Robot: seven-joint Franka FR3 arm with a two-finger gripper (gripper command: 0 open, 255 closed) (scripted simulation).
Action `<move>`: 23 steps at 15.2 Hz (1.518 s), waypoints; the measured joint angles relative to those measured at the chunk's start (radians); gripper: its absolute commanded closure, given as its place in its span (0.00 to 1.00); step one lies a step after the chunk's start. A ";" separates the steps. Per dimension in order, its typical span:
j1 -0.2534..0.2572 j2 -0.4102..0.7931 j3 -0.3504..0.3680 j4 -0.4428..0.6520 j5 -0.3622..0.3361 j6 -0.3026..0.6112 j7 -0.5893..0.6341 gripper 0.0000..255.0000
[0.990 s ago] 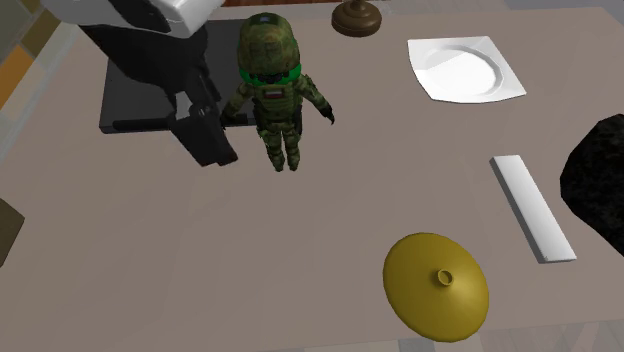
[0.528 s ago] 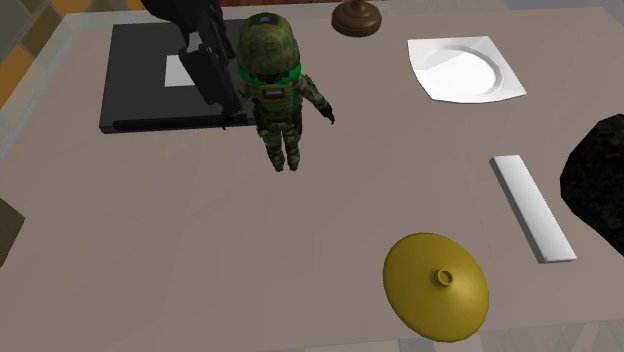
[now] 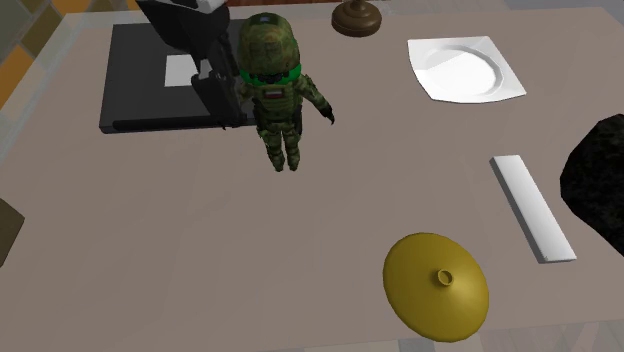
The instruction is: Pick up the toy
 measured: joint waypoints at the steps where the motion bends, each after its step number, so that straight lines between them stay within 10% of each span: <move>1: 0.000 -0.001 0.000 -0.002 0.000 0.002 0.000 1.00; 23: 0.010 0.068 0.018 0.229 -0.042 -0.177 0.017 1.00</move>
